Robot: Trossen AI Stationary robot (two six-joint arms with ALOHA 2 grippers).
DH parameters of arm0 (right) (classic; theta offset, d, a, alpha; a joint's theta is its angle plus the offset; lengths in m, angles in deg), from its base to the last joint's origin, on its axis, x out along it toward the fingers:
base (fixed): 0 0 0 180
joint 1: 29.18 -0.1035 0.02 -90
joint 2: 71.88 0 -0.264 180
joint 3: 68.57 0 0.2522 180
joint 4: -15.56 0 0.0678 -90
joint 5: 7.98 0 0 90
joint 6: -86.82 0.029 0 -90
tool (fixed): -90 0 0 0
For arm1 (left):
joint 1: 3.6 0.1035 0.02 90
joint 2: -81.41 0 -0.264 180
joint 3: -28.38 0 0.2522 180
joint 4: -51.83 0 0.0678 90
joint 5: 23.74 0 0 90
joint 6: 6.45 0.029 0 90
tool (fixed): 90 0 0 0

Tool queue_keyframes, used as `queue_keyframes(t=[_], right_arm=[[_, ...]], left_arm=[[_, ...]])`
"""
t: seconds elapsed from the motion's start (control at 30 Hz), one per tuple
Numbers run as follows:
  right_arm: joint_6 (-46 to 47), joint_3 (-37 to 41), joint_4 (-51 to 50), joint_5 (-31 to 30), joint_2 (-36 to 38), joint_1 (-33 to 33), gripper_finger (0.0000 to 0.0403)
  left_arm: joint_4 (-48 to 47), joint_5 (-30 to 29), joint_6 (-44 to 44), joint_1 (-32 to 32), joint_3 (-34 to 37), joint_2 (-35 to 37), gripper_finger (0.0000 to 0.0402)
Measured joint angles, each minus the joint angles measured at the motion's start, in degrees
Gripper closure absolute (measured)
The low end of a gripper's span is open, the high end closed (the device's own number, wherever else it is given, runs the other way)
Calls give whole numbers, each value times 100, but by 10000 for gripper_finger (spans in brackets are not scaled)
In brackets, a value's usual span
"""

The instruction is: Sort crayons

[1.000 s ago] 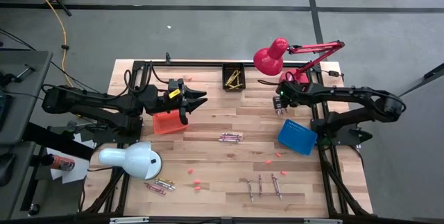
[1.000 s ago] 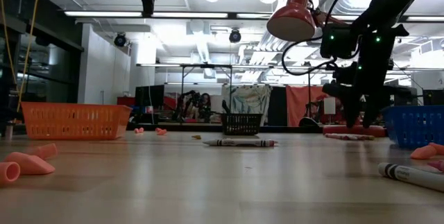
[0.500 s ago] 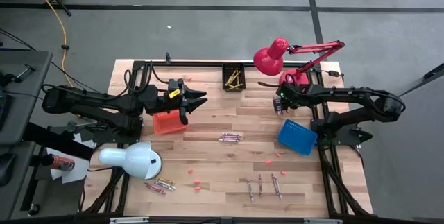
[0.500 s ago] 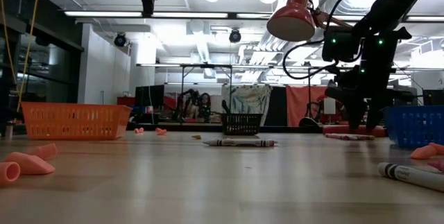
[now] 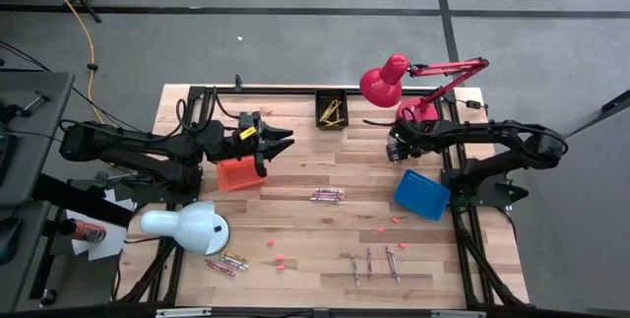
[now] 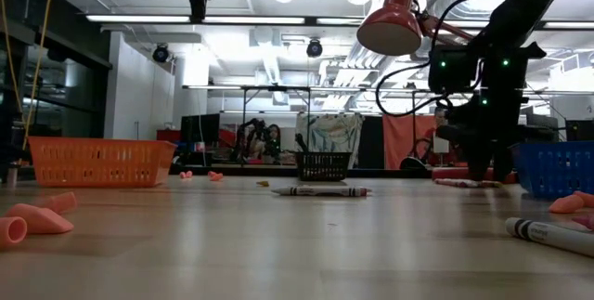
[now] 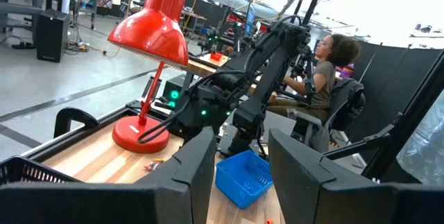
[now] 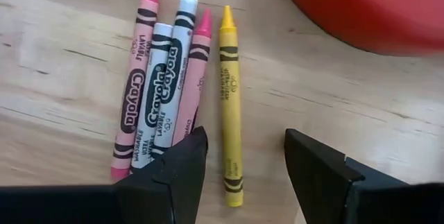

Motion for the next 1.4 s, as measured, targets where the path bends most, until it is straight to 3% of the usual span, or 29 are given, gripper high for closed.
queue_keyframes(t=[0.2,0.3,0.57,0.97,1.23,1.4], right_arm=[[-37,-16,10,1,-202,-2,215],[-39,-14,0,15,-204,-2,236],[-380,-9,-25,45,-215,-2,388],[-782,-108,-320,71,-76,-2,399],[-1122,-661,-1066,76,990,-161,401],[-1228,-1006,-660,325,1451,-784,402]], left_arm=[[2,0,-11,0,0,0,282],[2,0,-9,0,0,0,282],[4,0,0,0,0,0,282],[19,0,-48,0,0,0,282],[27,0,6,0,-87,132,282],[32,0,9,0,-85,213,282]])
